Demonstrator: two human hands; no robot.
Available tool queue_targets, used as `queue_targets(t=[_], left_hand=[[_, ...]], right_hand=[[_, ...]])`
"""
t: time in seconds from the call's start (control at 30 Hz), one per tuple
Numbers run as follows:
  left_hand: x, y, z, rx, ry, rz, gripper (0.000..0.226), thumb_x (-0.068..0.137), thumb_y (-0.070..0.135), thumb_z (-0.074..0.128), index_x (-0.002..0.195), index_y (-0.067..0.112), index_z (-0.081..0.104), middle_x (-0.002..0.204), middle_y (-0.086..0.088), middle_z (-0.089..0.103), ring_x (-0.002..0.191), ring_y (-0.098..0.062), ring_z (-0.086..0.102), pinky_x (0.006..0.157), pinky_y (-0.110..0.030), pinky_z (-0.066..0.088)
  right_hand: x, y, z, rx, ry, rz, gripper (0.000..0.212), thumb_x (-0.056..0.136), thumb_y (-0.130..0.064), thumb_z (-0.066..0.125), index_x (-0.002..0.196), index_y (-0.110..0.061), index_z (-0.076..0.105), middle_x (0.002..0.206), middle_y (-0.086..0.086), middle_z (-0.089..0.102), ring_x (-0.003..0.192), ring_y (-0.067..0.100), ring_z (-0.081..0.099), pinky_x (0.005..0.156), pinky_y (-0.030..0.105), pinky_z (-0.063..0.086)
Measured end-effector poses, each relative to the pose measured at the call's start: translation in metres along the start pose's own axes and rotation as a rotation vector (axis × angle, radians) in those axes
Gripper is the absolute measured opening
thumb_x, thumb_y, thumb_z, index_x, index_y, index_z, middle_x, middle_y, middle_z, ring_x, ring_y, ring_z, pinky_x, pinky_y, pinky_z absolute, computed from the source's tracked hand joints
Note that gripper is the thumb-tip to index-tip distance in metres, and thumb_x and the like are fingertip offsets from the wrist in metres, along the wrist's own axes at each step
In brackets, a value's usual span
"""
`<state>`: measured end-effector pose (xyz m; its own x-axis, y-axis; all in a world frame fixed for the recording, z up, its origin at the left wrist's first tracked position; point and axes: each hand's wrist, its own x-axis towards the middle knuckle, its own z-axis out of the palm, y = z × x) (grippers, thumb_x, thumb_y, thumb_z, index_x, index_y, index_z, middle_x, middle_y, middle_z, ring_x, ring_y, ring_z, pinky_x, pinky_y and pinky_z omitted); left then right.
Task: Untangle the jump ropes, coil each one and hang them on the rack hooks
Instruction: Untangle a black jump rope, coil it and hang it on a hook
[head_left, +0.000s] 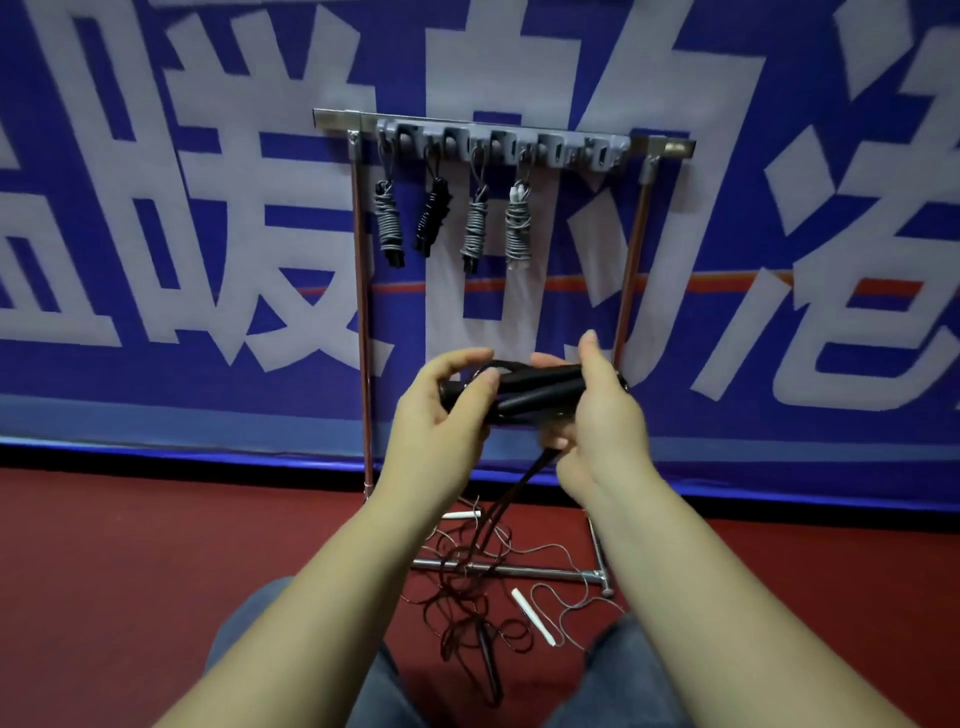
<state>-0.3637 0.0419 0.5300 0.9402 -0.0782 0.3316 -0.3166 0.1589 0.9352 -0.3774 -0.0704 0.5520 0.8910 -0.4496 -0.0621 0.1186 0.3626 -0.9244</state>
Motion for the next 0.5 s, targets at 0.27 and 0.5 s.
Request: queue_targets(t=[0.27, 0.5], left_hand=[[0.003, 0.016, 0.005, 0.209, 0.11, 0.131, 0.011, 0.094, 0.022, 0.051, 0.097, 0.024, 0.062, 0.071, 0.005, 0.059, 0.059, -0.016, 0.058, 0.057, -0.033, 0.05], [0.01, 0.007, -0.012, 0.581, 0.147, 0.116, 0.012, 0.094, 0.025, 0.048, 0.089, 0.024, 0.059, 0.064, 0.008, 0.057, 0.063, -0.007, 0.055, 0.051, -0.021, 0.037]], right_hand=[[-0.019, 0.017, 0.0, -0.276, -0.387, 0.047, 0.063, 0.073, -0.076, 0.03, 0.063, -0.019, 0.055, 0.043, -0.005, 0.021, 0.039, 0.008, 0.017, 0.041, 0.023, 0.013], [-0.029, 0.019, -0.013, -0.971, -0.469, -0.42, 0.039, 0.092, -0.035, 0.052, 0.066, -0.006, 0.051, 0.05, -0.004, 0.033, 0.048, 0.009, 0.03, 0.051, 0.03, 0.026]])
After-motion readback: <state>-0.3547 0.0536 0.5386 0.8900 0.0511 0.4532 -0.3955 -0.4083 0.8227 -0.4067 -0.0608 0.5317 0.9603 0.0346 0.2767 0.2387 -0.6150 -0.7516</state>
